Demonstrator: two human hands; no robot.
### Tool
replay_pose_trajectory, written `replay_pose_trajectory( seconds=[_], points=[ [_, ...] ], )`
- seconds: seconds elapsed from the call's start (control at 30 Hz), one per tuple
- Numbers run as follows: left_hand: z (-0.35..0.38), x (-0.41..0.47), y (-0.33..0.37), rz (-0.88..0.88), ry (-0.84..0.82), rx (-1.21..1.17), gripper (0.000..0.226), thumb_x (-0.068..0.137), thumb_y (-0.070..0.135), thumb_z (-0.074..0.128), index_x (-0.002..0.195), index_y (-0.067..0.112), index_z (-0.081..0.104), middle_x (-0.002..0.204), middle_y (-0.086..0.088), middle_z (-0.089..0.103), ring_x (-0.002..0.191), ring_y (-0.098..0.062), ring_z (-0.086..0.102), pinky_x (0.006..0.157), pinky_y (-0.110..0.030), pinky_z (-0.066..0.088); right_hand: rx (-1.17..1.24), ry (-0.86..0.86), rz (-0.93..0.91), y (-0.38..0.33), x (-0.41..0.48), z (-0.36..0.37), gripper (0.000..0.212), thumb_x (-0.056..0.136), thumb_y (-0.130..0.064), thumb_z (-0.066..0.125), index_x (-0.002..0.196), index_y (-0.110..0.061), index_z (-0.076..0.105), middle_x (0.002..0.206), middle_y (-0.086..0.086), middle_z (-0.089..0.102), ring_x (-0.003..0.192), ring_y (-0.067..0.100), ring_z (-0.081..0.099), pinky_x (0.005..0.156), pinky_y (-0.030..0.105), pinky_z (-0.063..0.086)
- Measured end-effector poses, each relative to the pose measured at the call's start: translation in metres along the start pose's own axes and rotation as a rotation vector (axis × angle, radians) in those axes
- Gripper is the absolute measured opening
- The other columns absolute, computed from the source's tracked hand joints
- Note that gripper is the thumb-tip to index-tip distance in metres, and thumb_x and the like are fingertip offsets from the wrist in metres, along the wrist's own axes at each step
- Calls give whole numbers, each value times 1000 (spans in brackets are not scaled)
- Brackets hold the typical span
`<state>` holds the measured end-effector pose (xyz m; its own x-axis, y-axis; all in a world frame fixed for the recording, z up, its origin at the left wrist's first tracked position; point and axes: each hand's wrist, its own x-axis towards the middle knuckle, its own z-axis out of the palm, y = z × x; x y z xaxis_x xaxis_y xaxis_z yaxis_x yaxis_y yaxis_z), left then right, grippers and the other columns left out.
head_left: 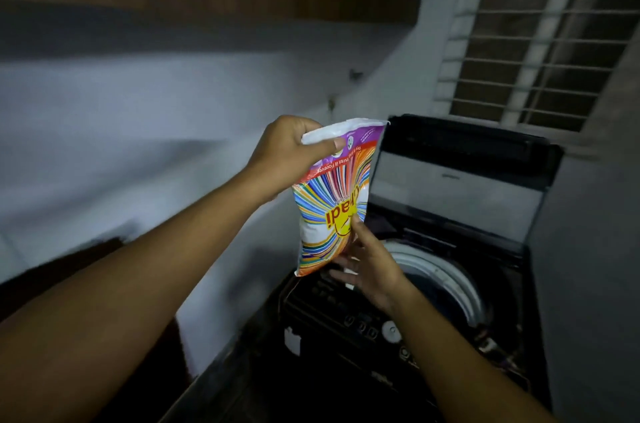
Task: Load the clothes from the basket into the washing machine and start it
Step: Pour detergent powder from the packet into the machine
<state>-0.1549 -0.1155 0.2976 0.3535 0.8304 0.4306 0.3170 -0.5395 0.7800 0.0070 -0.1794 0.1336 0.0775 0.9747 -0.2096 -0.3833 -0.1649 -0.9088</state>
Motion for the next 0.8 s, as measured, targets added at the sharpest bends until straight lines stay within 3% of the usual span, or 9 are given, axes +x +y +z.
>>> replay_pose_trajectory(
  seconds=[0.07, 0.17, 0.23, 0.3, 0.37, 0.5, 0.63, 0.73, 0.8],
  points=[
    [13, 13, 9, 21, -52, -73, 27, 87, 40, 76, 89, 13, 74, 84, -1, 78, 72, -17, 76, 77, -47, 63, 256, -50, -63, -2, 4, -4, 53, 97, -60, 48, 129, -21, 66, 126, 9, 71, 114, 30, 69, 91, 48, 55],
    [32, 31, 16, 38, -135, -246, 29, 86, 33, 78, 89, 4, 74, 83, -13, 77, 77, -32, 76, 76, -52, 61, 542, -8, -244, -8, 12, -12, 62, 100, -55, 50, 147, -14, 52, 151, 14, 50, 138, 35, 48, 105, 48, 46],
    [46, 39, 20, 30, -184, -374, 29, 88, 27, 77, 92, -1, 73, 84, -16, 77, 75, -30, 75, 72, -44, 61, 641, 43, -328, -10, 13, -19, 66, 99, -55, 52, 151, -14, 46, 155, 13, 44, 143, 34, 42, 109, 46, 43],
    [59, 45, 20, 25, -244, -488, 22, 88, 24, 76, 91, 2, 74, 83, -12, 77, 71, -21, 74, 65, -32, 59, 700, 47, -397, -11, 9, -22, 71, 95, -61, 54, 150, -17, 47, 149, 10, 51, 129, 33, 55, 97, 45, 50],
    [72, 47, 18, 6, -320, -551, 20, 89, 25, 75, 96, 6, 75, 86, -10, 78, 74, -20, 75, 66, -29, 58, 728, 113, -424, -11, 0, -28, 70, 89, -67, 55, 140, -19, 59, 132, 9, 62, 104, 30, 67, 83, 42, 55],
    [100, 52, 12, -28, -486, -624, 24, 89, 24, 75, 102, 4, 74, 91, -12, 78, 77, -21, 75, 70, -31, 61, 732, 298, -468, -1, -30, -44, 68, 89, -64, 58, 139, -18, 61, 138, 13, 61, 109, 32, 66, 88, 47, 56],
    [134, 54, 3, -47, -688, -641, 8, 89, 20, 74, 92, 12, 74, 82, -5, 77, 70, -14, 73, 64, -25, 58, 682, 469, -515, 6, -72, -61, 47, 101, -42, 46, 110, -9, 79, 113, 15, 74, 91, 30, 74, 74, 40, 63],
    [166, 52, -7, -89, -834, -614, 16, 88, 16, 75, 102, 9, 74, 89, -9, 78, 73, -17, 74, 69, -28, 59, 617, 621, -488, 14, -105, -80, 47, 99, -37, 57, 135, -7, 63, 133, 20, 65, 110, 36, 68, 89, 47, 58],
    [192, 48, -12, -110, -931, -593, 26, 87, 16, 76, 110, 5, 71, 97, -16, 77, 80, -25, 75, 76, -35, 62, 572, 709, -469, 20, -123, -97, 54, 96, -35, 62, 142, -7, 55, 136, 22, 61, 112, 38, 66, 91, 50, 57]
  ],
)
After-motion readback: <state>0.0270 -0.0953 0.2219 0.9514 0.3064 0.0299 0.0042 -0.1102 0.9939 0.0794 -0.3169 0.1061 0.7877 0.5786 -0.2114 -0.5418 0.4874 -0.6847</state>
